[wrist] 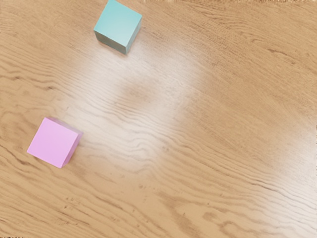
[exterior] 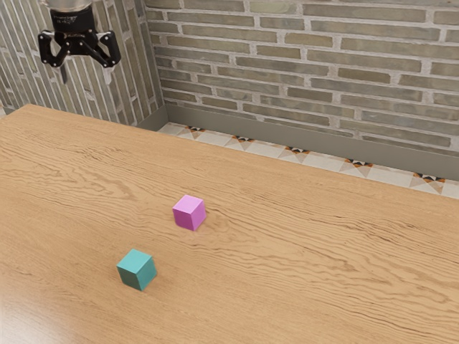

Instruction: Pick up the blue block with one arm, and put the blue block on the pink block with one arm

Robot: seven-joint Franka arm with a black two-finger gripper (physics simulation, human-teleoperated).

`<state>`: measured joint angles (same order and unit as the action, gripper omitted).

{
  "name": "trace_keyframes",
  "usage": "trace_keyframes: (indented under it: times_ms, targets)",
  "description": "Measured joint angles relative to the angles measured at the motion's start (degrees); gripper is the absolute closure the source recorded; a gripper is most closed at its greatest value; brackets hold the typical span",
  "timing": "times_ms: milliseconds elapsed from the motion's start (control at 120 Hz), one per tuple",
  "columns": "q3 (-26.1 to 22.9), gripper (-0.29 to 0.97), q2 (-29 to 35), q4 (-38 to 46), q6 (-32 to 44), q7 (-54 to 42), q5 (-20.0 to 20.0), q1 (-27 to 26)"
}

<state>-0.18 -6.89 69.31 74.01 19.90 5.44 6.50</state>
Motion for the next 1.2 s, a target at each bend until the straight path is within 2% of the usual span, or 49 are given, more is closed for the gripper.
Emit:
trace_keyframes:
  times_ms: [108, 192, 267, 467, 592, 608, 667, 783, 875, 983, 1075, 1200]
  targets:
    - [0.1, 0.00, 0.1, -0.5, -0.2, 1.3, -0.2, 0.0]
    - [-0.2, 0.00, 2.6, -6.9, -0.7, 2.2, -0.7, 0.2]
    - [-1.1, 0.00, 4.8, -9.2, -1.5, 2.9, -1.0, 0.5]
    - [-3.6, 0.00, 7.6, -10.2, -5.8, 4.2, -1.2, 0.5]
    - [-4.3, 0.00, 7.6, -7.6, -5.3, 4.7, -1.3, -0.7]
    - [-4.1, 0.00, 7.7, -6.3, -5.2, 4.7, -1.3, -1.1]
    - [-1.5, 0.00, 13.3, 5.6, -3.1, 4.2, -2.1, -3.6]
    - [-0.1, 0.00, 30.6, 34.4, 4.7, 3.4, -4.1, -0.9]
    - [0.1, 0.00, 37.3, 48.2, 8.8, 2.9, -8.4, -0.5]
    - [1.9, 0.00, 36.3, 60.5, 17.9, 0.7, -8.1, -0.4]
    - [2.0, 0.00, 31.0, 65.2, 26.8, -1.1, -7.1, -0.4]
    - [2.0, 0.00, 26.7, 70.9, 39.9, -5.1, -3.5, -0.4]
